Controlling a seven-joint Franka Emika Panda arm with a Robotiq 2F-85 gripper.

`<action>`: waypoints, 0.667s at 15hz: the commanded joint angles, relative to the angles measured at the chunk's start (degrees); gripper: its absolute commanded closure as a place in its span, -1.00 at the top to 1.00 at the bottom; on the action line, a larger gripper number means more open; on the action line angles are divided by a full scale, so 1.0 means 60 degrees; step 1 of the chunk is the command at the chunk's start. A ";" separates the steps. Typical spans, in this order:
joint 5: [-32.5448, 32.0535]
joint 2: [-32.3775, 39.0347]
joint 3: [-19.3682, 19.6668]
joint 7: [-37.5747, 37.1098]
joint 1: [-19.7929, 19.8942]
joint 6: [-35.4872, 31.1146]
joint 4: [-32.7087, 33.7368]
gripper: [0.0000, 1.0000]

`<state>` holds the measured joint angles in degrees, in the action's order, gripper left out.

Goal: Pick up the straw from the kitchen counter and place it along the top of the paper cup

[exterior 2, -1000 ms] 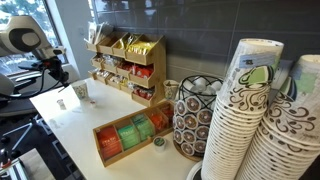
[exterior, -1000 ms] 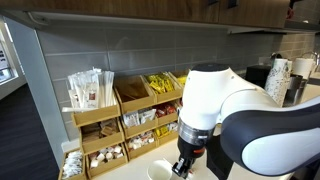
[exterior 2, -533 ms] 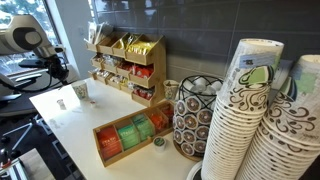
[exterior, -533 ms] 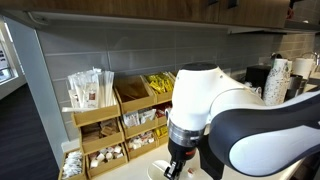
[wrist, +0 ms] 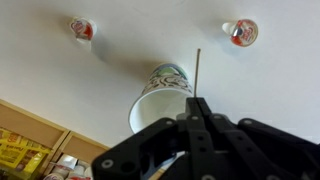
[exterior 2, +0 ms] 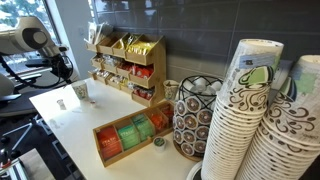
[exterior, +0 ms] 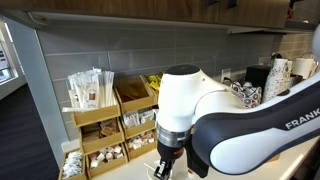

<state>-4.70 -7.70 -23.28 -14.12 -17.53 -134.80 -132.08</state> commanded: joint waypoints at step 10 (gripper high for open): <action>-0.0913 0.0720 0.0275 -0.0321 -0.0061 -0.0021 0.0619 -0.16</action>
<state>-8.57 -3.26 -22.28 -14.50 -17.52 -134.86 -128.69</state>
